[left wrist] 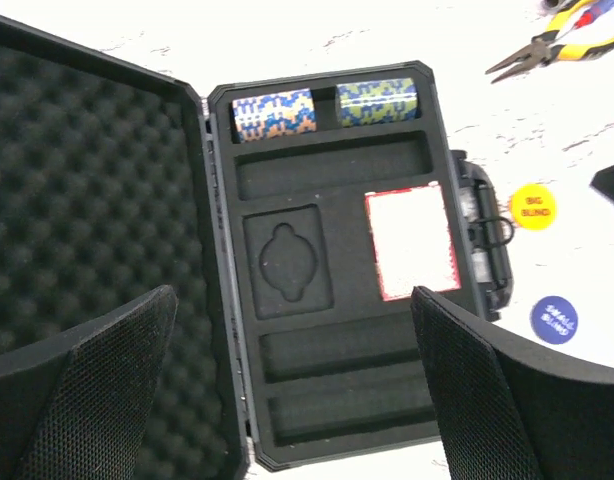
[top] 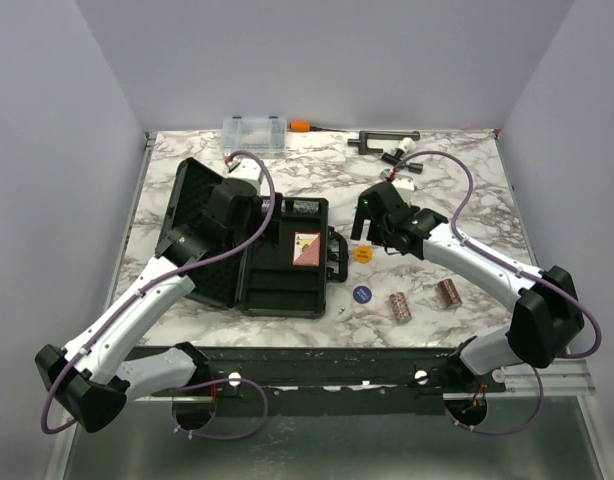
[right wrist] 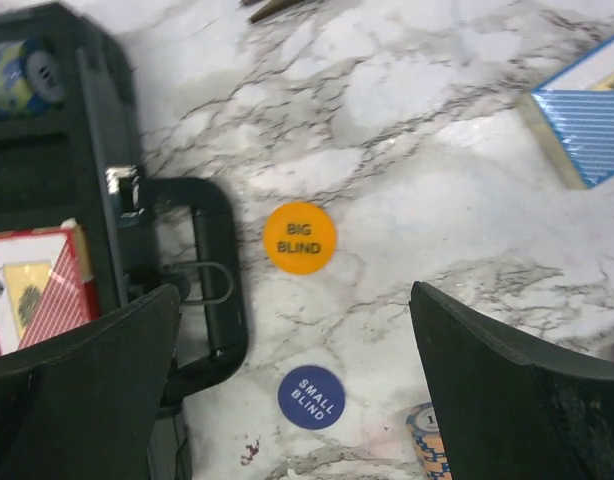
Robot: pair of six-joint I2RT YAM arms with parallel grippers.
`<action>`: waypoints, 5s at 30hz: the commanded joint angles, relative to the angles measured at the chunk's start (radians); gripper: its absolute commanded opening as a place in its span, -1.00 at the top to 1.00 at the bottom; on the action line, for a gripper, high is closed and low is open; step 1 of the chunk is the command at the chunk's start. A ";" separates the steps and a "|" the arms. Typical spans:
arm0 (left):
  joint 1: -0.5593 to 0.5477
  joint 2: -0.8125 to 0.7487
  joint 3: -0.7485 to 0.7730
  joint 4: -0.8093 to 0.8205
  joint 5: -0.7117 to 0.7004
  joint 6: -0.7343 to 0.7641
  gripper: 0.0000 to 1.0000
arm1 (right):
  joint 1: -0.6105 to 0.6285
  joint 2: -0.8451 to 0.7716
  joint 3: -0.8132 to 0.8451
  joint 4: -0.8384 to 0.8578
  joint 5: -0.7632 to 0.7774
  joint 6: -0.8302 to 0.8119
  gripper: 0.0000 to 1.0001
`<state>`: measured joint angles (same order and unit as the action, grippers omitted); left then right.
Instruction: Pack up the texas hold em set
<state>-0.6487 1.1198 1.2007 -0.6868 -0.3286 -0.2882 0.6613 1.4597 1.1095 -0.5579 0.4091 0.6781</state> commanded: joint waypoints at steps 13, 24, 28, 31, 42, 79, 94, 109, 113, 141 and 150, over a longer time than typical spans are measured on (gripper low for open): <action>0.005 -0.077 -0.158 0.058 0.006 0.179 -0.85 | -0.393 0.068 -0.050 -0.033 -0.042 0.216 -1.00; 0.001 -0.083 -0.147 0.036 0.031 0.176 -0.74 | -0.493 0.221 0.030 -0.030 -0.053 0.227 -1.00; 0.003 -0.086 -0.148 0.035 0.036 0.173 -0.74 | -0.512 0.243 0.036 -0.010 -0.071 0.218 -1.00; 0.001 -0.088 -0.147 0.033 0.048 0.175 -0.74 | -0.522 0.258 0.051 -0.019 -0.055 0.213 -1.00; 0.002 -0.065 -0.148 0.030 0.103 0.179 -0.74 | -0.533 0.233 0.049 -0.018 -0.062 0.159 -1.00; -0.054 -0.029 -0.147 0.021 0.100 0.181 -0.72 | -0.611 0.352 0.098 0.028 -0.148 0.180 -1.00; -0.063 -0.029 -0.144 0.017 0.099 0.185 -0.72 | -0.627 0.389 0.073 0.031 -0.068 0.219 -1.00; -0.064 -0.022 -0.144 0.015 0.094 0.185 -0.72 | -0.617 0.382 0.065 0.065 -0.133 0.088 -0.34; -0.063 -0.017 -0.142 0.013 0.100 0.184 -0.71 | -0.580 0.350 0.059 0.066 -0.149 0.044 -0.23; -0.065 0.018 -0.141 0.010 0.099 0.185 -0.70 | -0.281 0.176 -0.042 0.068 -0.224 -0.063 -1.00; -0.085 0.044 -0.121 0.016 0.180 0.162 -0.81 | -0.284 0.093 0.069 0.012 0.010 0.052 -1.00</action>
<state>-0.7105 1.1477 1.0451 -0.6697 -0.2165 -0.1108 0.3759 1.6081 1.1191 -0.5129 0.2687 0.6731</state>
